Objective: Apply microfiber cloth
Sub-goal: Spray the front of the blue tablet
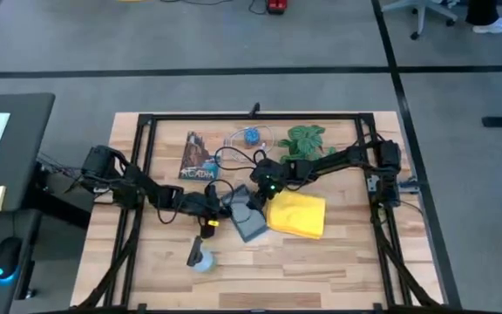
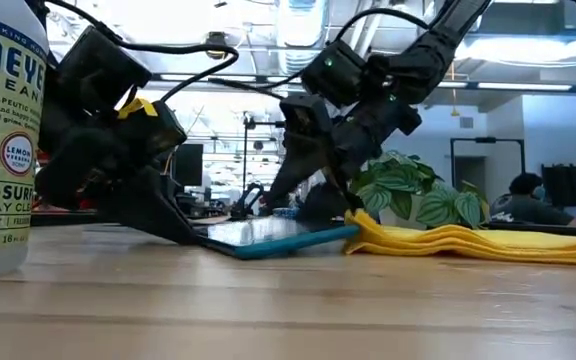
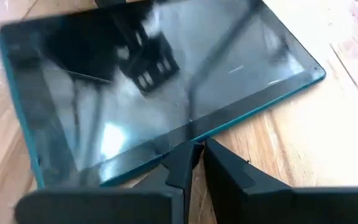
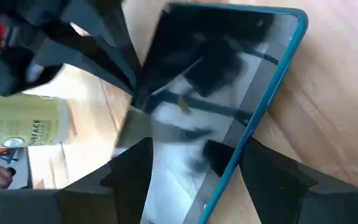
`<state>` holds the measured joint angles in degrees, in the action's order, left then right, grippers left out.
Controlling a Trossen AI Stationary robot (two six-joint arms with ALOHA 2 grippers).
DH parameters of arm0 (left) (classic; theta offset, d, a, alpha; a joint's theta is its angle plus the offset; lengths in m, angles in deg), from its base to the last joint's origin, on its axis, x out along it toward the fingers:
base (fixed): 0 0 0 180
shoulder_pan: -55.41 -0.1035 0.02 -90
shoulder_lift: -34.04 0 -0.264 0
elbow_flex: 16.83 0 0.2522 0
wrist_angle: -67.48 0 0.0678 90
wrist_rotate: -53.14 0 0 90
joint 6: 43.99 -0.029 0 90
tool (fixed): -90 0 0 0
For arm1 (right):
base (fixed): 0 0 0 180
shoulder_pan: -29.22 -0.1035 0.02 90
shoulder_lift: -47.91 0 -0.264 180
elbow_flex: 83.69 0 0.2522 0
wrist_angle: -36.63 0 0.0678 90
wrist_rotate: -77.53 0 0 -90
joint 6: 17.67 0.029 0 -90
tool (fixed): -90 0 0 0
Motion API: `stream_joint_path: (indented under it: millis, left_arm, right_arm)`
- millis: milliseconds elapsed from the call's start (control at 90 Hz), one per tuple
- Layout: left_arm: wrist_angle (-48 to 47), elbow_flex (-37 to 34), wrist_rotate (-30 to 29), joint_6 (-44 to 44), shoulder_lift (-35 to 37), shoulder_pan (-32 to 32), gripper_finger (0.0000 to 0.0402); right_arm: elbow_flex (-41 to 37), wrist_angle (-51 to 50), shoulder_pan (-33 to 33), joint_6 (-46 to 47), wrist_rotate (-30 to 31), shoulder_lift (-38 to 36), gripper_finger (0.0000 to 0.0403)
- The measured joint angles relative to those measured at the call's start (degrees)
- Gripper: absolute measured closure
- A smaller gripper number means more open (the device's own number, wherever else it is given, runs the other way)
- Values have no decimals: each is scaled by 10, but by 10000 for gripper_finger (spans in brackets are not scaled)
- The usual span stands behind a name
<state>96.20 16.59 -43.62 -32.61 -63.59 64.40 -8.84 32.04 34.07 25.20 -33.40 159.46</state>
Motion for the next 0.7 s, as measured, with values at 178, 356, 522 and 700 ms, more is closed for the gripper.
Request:
stream_joint_path:
  millis: [178,356,522,700]
  left_arm:
    - [9,2,-1,1,-1,0,377]
    - [11,2,-8,5,-1,-1,377]
    - [12,2,-8,5,-1,0,377]
    - [8,10,-15,5,-1,0,377]
  right_arm:
    - [2,81,-4,15,-56,0,182]
    - [2,86,-2,26,-54,0,182]
    - [1,20,-4,16,-1,3,182]
    - [0,-1,-6,1,18,3,193]
